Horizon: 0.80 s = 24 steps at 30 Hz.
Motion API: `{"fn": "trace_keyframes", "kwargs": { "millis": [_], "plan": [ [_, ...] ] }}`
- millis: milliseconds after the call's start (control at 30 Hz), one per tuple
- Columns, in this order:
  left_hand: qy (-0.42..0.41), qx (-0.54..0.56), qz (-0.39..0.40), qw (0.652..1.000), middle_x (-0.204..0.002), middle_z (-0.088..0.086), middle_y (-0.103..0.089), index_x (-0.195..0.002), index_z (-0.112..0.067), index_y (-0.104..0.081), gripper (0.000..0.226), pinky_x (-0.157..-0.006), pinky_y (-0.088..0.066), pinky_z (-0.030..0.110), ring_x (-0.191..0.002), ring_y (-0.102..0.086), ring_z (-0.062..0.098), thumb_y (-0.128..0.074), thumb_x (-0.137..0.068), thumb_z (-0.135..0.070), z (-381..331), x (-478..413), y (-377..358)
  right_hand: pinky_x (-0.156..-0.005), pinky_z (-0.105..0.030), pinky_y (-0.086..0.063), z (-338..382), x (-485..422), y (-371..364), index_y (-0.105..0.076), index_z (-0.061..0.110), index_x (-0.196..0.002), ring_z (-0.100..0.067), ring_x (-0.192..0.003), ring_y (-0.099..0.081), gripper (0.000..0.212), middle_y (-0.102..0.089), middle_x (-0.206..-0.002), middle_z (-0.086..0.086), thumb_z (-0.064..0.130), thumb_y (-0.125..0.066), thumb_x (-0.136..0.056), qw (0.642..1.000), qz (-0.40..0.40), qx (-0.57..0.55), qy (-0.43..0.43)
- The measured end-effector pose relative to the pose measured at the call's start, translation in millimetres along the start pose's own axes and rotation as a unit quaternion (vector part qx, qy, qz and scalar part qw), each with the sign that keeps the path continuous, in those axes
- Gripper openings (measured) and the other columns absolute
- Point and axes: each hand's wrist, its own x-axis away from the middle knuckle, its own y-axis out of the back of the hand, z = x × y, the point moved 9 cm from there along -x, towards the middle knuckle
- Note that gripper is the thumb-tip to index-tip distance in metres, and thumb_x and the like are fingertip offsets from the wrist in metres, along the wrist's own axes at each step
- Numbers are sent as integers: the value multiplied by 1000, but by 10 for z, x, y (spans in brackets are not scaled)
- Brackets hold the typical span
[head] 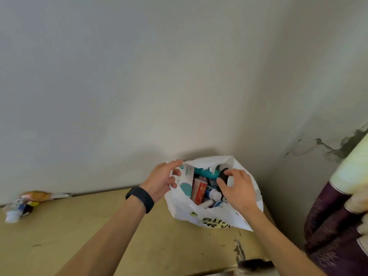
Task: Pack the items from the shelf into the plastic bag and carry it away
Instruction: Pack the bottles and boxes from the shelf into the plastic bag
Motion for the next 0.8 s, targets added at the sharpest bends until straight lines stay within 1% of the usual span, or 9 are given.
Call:
{"fn": "trace_keyframes", "kwargs": {
  "millis": [100, 200, 333, 400, 500, 567, 633, 700, 800],
  "plan": [
    [-3, 40, -13, 999, -75, 0, -52, -122, -12, -63, 30, -52, -35, 26, -44, -29, 9, -61, -94, -23, 69, -23, 51, -105, -39, -40, -504, 331, -170, -45, 25, -138, -24, -132, -38, 72, -47, -139, 0, 66, -60, -81, 987, 37, 154, -9],
    [-17, 62, 2, 998, -76, 1, -57, -123, -15, -62, 31, -55, -39, 26, -47, -38, 10, -60, -92, -16, 122, -1, -50, -112, -46, -31, -973, 514, -445, -34, 27, -144, -26, -141, -26, 74, -36, -150, -1, 64, -56, -84, 960, 117, 251, -48],
    [-46, 96, 21, 994, -85, 6, -66, -126, -21, -58, 36, -74, -46, 32, -62, -53, 16, -56, -92, -9, 180, 59, -250, -111, -46, -29, -1163, 541, -545, -39, 35, -138, -27, -140, -23, 62, -34, -148, -5, 65, -52, -86, 942, 124, 308, -43],
    [-51, 94, 29, 994, -92, 7, -70, -128, -24, -57, 40, -82, -49, 33, -71, -58, 17, -54, -92, -7, 205, 75, -322, -113, -48, -25, -1185, 525, -589, -30, 40, -143, -29, -142, -19, 74, -24, -152, -7, 67, -56, -80, 937, 149, 315, -20],
    [-52, 88, 32, 994, -95, 7, -71, -130, -24, -56, 42, -80, -50, 31, -71, -57, 17, -52, -91, -6, 199, 90, -360, -116, -49, -21, -1190, 509, -716, -21, 39, -147, -31, -143, -17, 90, -16, -156, -5, 63, -66, -74, 915, 202, 348, 34],
    [-52, 81, 28, 995, -94, 7, -72, -129, -24, -56, 43, -76, -49, 31, -67, -54, 17, -52, -91, -6, 209, 93, -340, -115, -51, -20, -1223, 509, -806, -29, 34, -146, -32, -141, -19, 83, -22, -153, -4, 57, -67, -76, 892, 225, 391, 41],
    [-50, 88, 24, 995, -89, 7, -70, -128, -22, -57, 42, -73, -48, 31, -64, -53, 17, -52, -90, -5, 239, 103, -288, -112, -52, -18, -1262, 501, -896, -48, 28, -136, -30, -138, -21, 57, -38, -145, -3, 51, -59, -86, 862, 249, 440, 42],
    [-39, 100, 31, 994, -81, 6, -67, -126, -18, -58, 45, -72, -46, 31, -65, -54, 17, -56, -82, -8, 286, 126, -231, -108, -48, -23, -1220, 475, -868, -62, 25, -118, -27, -130, -36, 41, -56, -127, -2, 53, -42, -95, 887, 237, 396, 4],
    [-23, 74, -3, 997, -77, 7, -65, -116, -6, -56, 42, -69, -44, 31, -64, -59, 17, -55, -74, -9, 438, 228, -131, -85, -36, -45, -945, 441, -535, -63, 14, -90, -24, -92, -64, 51, -69, -90, -6, 53, -31, -101, 978, 141, 117, -97]
  ]
}}
